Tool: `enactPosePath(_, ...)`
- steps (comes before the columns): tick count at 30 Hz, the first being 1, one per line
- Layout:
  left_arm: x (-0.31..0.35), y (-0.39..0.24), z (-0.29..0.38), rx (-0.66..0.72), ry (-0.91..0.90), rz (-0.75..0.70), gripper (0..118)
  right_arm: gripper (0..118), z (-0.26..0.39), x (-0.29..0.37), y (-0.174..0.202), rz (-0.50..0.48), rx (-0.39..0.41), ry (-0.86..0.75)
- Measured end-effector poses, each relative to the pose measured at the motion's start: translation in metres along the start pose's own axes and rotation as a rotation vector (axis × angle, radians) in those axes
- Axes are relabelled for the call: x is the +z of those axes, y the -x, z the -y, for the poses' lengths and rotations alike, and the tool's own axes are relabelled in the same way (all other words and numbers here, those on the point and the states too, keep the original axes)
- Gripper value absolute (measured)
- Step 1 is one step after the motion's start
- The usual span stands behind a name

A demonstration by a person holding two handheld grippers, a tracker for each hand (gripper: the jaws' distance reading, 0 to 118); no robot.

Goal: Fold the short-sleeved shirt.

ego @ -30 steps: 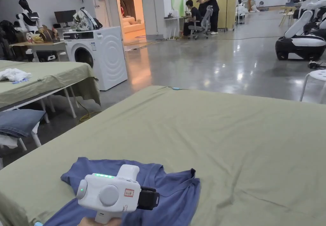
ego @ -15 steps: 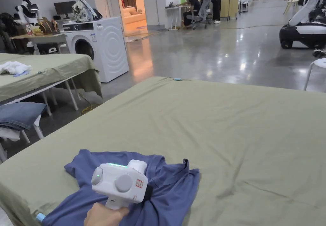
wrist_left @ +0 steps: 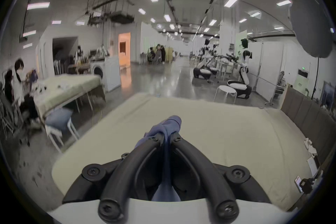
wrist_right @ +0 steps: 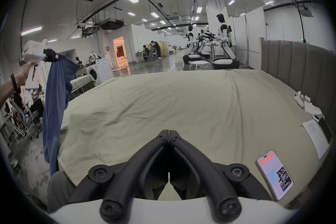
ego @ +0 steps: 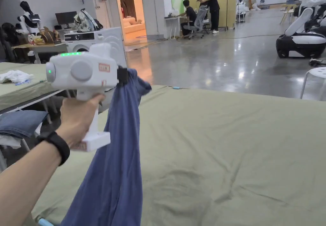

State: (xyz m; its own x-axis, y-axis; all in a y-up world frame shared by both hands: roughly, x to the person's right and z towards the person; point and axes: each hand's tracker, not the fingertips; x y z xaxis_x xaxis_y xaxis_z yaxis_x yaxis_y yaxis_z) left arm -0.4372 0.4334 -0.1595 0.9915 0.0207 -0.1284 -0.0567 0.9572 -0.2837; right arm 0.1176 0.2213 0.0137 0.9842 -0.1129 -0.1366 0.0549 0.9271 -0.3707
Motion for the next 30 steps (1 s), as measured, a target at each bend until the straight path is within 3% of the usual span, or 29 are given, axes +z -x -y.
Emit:
enactPosePath(4, -0.013, -0.055, -0.026, -0.068, -0.015, 0.078, 5, 0, -0.001, 0.009, -0.010, 0.037, 0.004, -0.014)
enactPosePath(8, -0.039, -0.146, 0.006, -0.130, 0.034, 0.232, 5, 0, 0.000, 0.022, -0.023, 0.074, -0.036, -0.034)
enactPosePath(11, -0.057, -0.223, 0.069, -0.061, 0.144, 0.445, 5, 0, 0.004, 0.033, -0.035, 0.096, -0.059, -0.028)
enactPosePath(15, -0.044, -0.322, 0.177, -0.025, 0.286, 0.703, 5, 0, 0.012, 0.053, -0.050, 0.190, -0.004, -0.022)
enactPosePath(17, -0.033, -0.361, 0.228, -0.003, 0.365, 0.802, 5, 0, 0.017, 0.062, -0.059, 0.207, -0.022, -0.015)
enactPosePath(21, 0.009, -0.445, 0.318, -0.138, 0.547, 0.982, 5, 0, 0.030, 0.078, -0.084, 0.257, -0.086, -0.001)
enactPosePath(22, 0.022, -0.459, 0.334, -0.183, 0.544, 1.002, 5, 0, 0.033, 0.082, -0.088, 0.271, -0.101, 0.004)
enactPosePath(26, 0.064, -0.482, 0.372, -0.100, 0.610, 1.104, 5, 0, 0.042, 0.091, -0.101, 0.319, -0.111, 0.029)
enactPosePath(29, 0.071, -0.477, 0.369, -0.201, 0.546, 1.047, 9, 0, 0.046, 0.090, -0.103, 0.321, -0.111, 0.045)
enactPosePath(30, 0.070, -0.469, 0.363, -0.240, 0.517, 1.070, 16, 0, 0.046, 0.090, -0.103, 0.313, -0.117, 0.045)
